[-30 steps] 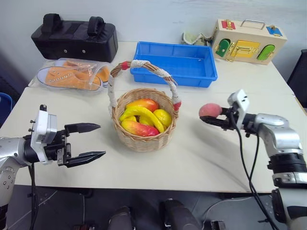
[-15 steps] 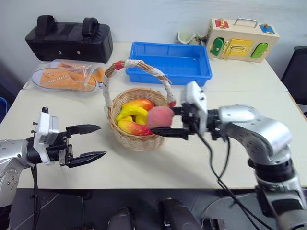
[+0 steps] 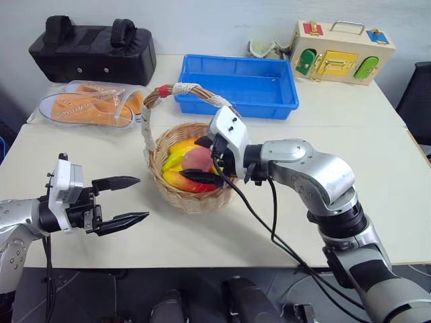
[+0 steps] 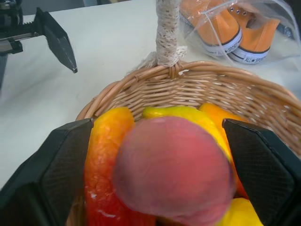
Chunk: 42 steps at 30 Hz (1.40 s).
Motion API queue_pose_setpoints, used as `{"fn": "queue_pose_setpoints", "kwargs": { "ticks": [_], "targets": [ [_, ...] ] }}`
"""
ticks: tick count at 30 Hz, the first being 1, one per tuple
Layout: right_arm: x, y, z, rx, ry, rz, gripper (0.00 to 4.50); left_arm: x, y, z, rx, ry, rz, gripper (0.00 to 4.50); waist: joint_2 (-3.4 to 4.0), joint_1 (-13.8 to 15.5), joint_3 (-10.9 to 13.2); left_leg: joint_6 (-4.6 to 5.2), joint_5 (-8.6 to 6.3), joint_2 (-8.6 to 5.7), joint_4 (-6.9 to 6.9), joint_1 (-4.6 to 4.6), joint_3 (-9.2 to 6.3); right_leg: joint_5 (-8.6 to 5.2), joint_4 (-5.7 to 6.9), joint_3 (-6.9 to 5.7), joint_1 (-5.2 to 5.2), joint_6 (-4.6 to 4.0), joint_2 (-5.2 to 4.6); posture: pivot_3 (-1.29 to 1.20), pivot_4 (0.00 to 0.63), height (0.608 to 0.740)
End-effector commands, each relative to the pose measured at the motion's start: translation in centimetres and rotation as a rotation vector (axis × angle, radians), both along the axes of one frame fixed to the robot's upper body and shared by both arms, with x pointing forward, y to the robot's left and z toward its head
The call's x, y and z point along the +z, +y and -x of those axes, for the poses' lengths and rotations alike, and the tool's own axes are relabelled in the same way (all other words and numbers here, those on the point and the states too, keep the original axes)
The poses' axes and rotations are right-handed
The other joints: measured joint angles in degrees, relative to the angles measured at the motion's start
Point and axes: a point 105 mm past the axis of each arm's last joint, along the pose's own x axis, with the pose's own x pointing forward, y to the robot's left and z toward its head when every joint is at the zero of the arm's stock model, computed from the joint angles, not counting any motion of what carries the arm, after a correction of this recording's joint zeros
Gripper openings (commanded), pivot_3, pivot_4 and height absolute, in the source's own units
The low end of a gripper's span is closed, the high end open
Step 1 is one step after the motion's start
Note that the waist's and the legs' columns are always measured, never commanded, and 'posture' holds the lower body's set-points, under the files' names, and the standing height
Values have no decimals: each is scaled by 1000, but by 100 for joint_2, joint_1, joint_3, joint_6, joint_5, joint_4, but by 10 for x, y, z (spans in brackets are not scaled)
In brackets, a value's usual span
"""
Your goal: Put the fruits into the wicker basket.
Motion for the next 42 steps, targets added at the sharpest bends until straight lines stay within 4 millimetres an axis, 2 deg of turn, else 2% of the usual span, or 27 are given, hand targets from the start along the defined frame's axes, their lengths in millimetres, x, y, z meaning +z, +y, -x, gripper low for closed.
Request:
{"fn": "queue_pose_setpoints", "kwargs": {
  "ticks": [1,4,8,10,14,21,27,30,33,38,42],
  "targets": [
    [15,-7,18,117,-22,-64,4463,10,-2,2,-14,-41,16,4500,0,10,0,1,0,0,0,0,0,0,-1,0,1,0,0,0,150,740],
    [25,-19,35,219,-57,-162,4463,12,-4,0,-24,-47,23,4500,-4,19,-2,4,0,-1,1,-3,-1,0,-10,-1,5,0,0,0,150,740],
    [18,-39,42,243,-125,-200,4463,13,-5,-3,-30,-50,26,4500,-5,30,-2,8,-3,-2,-1,-3,-3,1,-20,-3,12,2,0,0,150,740],
    [12,-52,33,151,-195,-228,4463,12,-5,-4,-35,-51,27,4500,-8,30,-4,10,-3,-2,1,-5,-2,1,-27,-2,14,2,-1,0,150,740],
    [11,-74,42,143,-276,-318,4463,13,-5,-10,-45,-57,28,4500,-8,30,-4,9,1,-4,3,-4,-2,1,-24,-1,16,2,1,0,150,740],
    [9,-58,46,193,-320,-295,4463,12,-7,-15,-67,-58,28,4500,-8,19,-3,8,9,-4,9,4,-1,2,-3,4,16,2,3,0,150,740],
    [8,-42,49,264,-248,-314,4463,11,-6,-15,-69,-53,25,4500,-8,13,-3,9,9,-4,13,3,-1,2,-2,4,16,2,2,0,150,740],
    [14,-32,49,291,-127,-362,4463,11,-8,-14,-69,-50,27,4500,-8,15,-3,7,10,-4,15,4,-2,1,4,3,15,1,2,0,150,740],
    [25,-33,58,338,-126,-407,4463,10,-8,-12,-68,-47,29,4500,-8,25,-3,6,11,-4,17,4,-3,1,10,3,14,1,1,0,150,740],
    [25,-60,85,395,-107,-353,4463,11,-5,-10,-61,-45,25,4500,-8,105,-3,15,5,-4,13,-2,-7,1,-7,-1,16,2,-2,0,150,740],
    [21,-101,81,211,-145,-321,4463,13,-4,-12,-65,-52,29,4500,-10,166,-4,18,3,-5,11,-2,-6,1,-20,0,21,2,-2,0,150,740]
  ]
}}
